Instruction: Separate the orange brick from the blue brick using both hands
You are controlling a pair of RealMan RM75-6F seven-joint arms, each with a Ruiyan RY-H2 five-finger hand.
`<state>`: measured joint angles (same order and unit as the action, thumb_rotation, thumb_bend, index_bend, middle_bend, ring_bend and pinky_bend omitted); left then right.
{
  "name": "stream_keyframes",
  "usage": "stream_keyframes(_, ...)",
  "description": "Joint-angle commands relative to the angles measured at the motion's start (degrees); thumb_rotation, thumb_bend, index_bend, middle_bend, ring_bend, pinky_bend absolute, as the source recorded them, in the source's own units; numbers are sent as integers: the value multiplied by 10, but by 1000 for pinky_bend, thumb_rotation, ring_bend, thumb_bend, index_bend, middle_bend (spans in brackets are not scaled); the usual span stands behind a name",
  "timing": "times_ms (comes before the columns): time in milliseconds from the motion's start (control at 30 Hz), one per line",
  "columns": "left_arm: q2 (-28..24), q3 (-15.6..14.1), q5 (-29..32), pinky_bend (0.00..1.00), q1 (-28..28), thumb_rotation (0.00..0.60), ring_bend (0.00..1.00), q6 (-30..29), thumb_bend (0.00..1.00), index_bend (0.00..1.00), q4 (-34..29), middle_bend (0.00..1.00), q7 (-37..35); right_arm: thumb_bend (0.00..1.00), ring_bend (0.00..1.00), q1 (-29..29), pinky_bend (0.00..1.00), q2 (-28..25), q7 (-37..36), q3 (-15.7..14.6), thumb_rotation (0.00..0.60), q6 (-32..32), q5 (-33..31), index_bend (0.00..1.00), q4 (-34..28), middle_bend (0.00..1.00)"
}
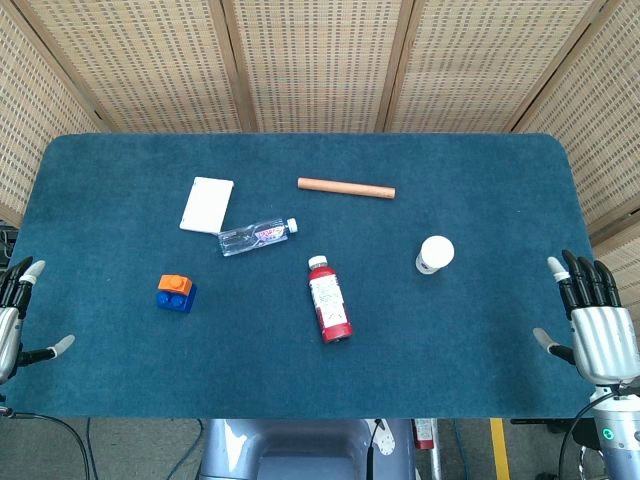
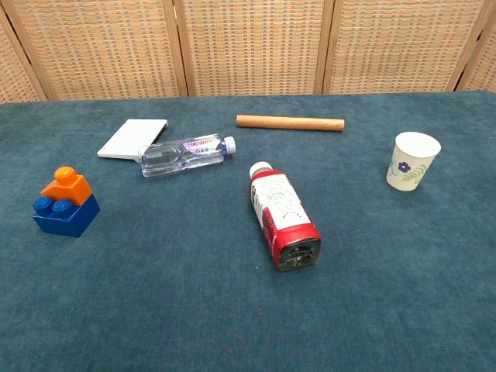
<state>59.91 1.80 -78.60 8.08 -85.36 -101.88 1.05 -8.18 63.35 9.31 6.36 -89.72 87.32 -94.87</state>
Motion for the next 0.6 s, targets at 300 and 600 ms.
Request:
stream_keyframes(300, 4, 8, -9, 0, 24, 600, 0, 43, 26, 0, 10, 0, 3, 0, 0, 1, 0, -1, -12, 2, 600, -2, 7, 0, 2, 0)
stream_keyframes(600, 75, 70, 31, 0, 157, 600, 0, 211, 144, 269, 104, 228, 4, 0, 0, -5, 0, 5, -4, 4, 600, 13, 1, 0, 6, 0)
